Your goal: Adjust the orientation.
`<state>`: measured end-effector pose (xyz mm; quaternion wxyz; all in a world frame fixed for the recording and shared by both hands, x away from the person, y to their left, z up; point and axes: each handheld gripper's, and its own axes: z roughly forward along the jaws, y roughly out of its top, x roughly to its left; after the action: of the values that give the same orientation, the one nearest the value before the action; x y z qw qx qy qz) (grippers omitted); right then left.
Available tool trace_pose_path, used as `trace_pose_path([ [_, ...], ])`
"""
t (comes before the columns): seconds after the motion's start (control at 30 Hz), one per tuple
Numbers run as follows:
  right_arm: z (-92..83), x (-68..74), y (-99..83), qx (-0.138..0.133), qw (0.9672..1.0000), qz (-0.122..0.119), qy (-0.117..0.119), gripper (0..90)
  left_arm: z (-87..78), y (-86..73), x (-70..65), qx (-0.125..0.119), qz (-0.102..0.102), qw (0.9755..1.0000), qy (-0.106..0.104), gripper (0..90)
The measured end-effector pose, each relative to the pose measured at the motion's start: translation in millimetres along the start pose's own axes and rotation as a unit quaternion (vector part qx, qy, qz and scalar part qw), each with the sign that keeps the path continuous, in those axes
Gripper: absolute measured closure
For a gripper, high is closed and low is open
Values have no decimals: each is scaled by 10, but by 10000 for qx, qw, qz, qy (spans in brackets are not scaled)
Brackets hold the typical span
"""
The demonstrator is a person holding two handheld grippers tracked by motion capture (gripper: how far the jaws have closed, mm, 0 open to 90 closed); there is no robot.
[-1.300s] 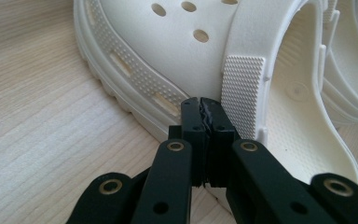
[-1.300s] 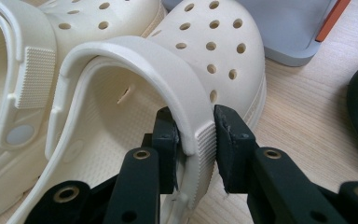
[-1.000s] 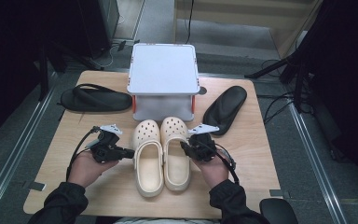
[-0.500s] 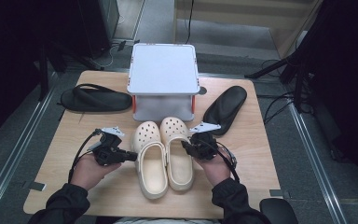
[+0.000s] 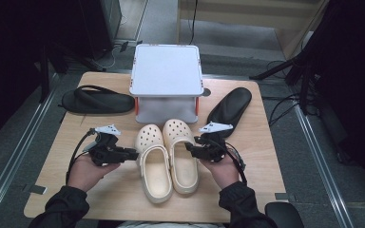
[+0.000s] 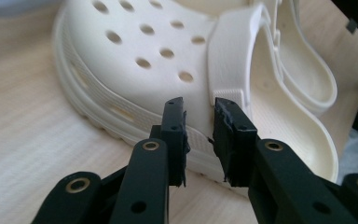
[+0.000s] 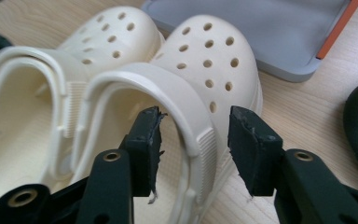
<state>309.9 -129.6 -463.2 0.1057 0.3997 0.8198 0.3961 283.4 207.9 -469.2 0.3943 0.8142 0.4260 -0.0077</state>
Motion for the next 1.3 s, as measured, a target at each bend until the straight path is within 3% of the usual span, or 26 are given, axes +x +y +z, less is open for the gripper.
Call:
trace_pose_path([
  [0.17,-171,70,-35,11,9998,-122,159,516,-112,90,49,-135,-95,9999,-32,783],
  [0.3,-237,117,-86,-40,9987,-17,515,529,-100,186,117,47,-114,9999,-105,821],
  [0.43,-192,180,-147,5,9969,-46,787,537,-86,296,160,40,-51,9999,-132,876],
  [0.6,-113,263,-219,71,9958,-163,899,529,-105,492,230,-40,16,9999,-140,899],
  [0.77,-66,288,-250,150,9938,-53,1096,489,-116,661,293,-92,29,9998,-174,898],
  [0.97,-50,357,-282,19,9942,-110,1068,469,-71,827,337,-108,91,9997,-214,894],
  [1.3,-32,399,-329,30,9942,-51,1077,468,-80,1170,333,-90,233,9996,-149,899],
])
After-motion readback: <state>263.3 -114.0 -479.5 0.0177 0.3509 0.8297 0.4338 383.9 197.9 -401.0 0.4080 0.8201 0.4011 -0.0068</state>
